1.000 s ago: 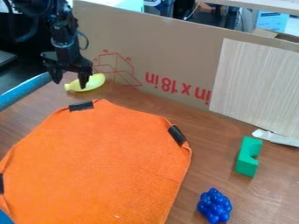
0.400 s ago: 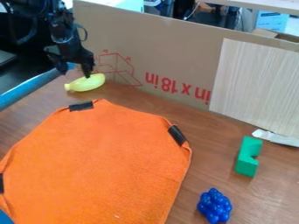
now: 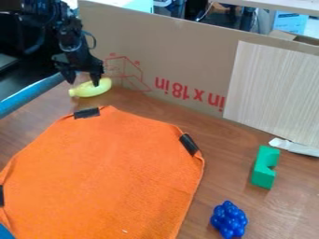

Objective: Move the banana onto the cloth

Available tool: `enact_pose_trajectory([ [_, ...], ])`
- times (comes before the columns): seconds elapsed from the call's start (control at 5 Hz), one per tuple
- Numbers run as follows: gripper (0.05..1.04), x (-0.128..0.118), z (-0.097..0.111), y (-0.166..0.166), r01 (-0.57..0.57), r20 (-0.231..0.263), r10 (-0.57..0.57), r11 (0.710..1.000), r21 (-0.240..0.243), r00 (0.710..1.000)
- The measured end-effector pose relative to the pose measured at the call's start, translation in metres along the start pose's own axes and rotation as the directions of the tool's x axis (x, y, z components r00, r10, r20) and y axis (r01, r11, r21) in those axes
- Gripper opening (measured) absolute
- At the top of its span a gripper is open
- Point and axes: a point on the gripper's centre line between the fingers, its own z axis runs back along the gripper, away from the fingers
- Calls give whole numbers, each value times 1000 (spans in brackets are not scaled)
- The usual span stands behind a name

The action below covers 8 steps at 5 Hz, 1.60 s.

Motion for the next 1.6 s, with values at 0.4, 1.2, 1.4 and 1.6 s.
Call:
enact_pose_trajectory([
  [0.4,999,7,-14,1,-29,-18,29,1000,4,999],
  [1.2,560,-11,-22,-10,-34,-62,29,996,-82,998],
  [1.4,560,-20,1,-18,-13,-17,11,992,-126,1000],
  [1.6,560,-29,25,-34,32,35,-28,990,-134,999],
])
